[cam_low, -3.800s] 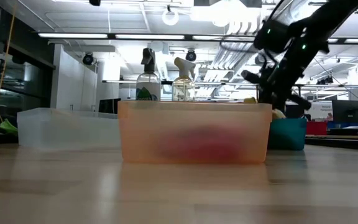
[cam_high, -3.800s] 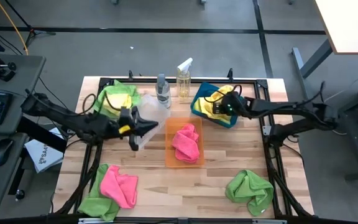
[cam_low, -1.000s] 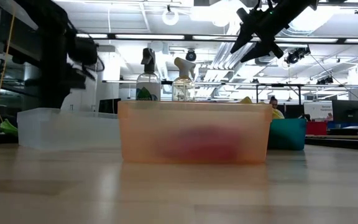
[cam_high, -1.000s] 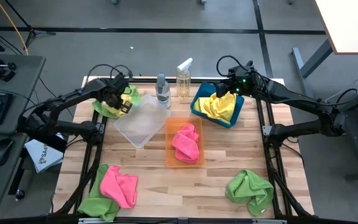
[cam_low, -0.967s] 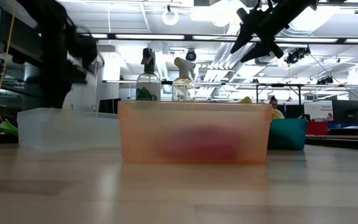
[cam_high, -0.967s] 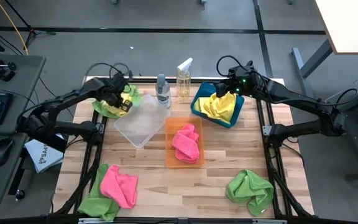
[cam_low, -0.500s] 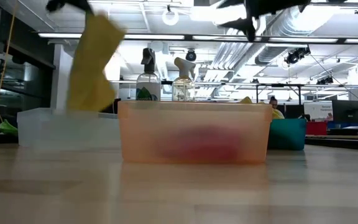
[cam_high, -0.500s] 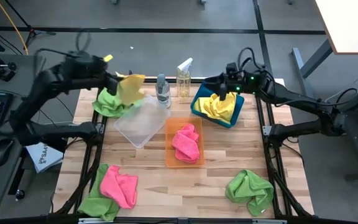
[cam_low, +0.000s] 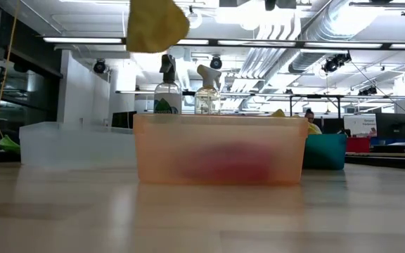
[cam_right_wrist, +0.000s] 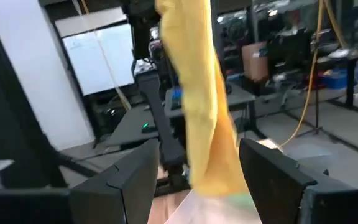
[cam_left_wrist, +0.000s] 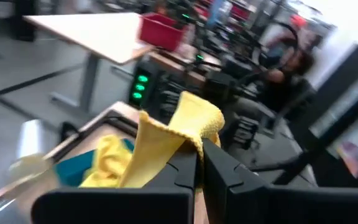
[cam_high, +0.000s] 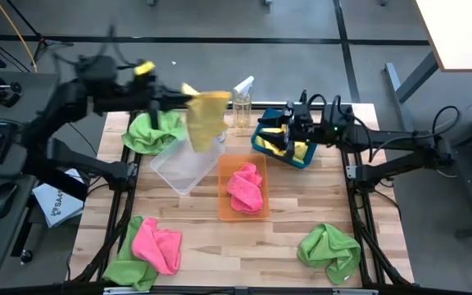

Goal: Sort microfiber towel by color & place in baskets
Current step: Put the yellow towel into the blue bin

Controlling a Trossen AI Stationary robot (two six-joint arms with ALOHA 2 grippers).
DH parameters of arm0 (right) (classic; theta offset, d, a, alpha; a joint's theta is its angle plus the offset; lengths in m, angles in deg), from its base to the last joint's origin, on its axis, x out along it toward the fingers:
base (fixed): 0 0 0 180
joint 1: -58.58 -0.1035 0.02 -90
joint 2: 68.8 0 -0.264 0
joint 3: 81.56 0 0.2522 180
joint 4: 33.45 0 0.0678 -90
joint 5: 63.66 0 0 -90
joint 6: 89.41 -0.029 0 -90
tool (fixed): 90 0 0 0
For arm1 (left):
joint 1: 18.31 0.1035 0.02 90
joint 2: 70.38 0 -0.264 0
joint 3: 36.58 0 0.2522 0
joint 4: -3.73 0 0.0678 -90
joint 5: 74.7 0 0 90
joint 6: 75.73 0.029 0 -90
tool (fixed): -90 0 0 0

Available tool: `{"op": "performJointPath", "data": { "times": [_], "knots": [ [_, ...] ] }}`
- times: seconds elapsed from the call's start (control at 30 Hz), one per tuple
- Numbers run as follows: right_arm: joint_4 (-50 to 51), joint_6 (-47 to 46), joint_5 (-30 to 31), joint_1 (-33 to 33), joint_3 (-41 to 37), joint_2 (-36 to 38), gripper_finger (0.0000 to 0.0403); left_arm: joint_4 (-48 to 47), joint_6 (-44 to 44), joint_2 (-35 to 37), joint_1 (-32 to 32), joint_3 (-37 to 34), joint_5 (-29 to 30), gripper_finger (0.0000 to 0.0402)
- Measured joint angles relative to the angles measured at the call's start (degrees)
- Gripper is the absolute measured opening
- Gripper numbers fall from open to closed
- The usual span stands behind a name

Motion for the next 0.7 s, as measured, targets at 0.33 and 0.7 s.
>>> {"op": "performJointPath", "data": {
  "times": [0.33,0.7],
  "knots": [
    [-2.46,4.86,12.41,-3.97,0.00,-3.94,0.0220,13.18,4.61,-14.85,-1.26,7.19,-4.50,0.0000],
    [-9.18,7.45,20.61,-5.04,0.00,-6.70,0.0220,25.75,2.57,-23.66,-1.76,7.96,-8.91,0.0000]
  ]
}}
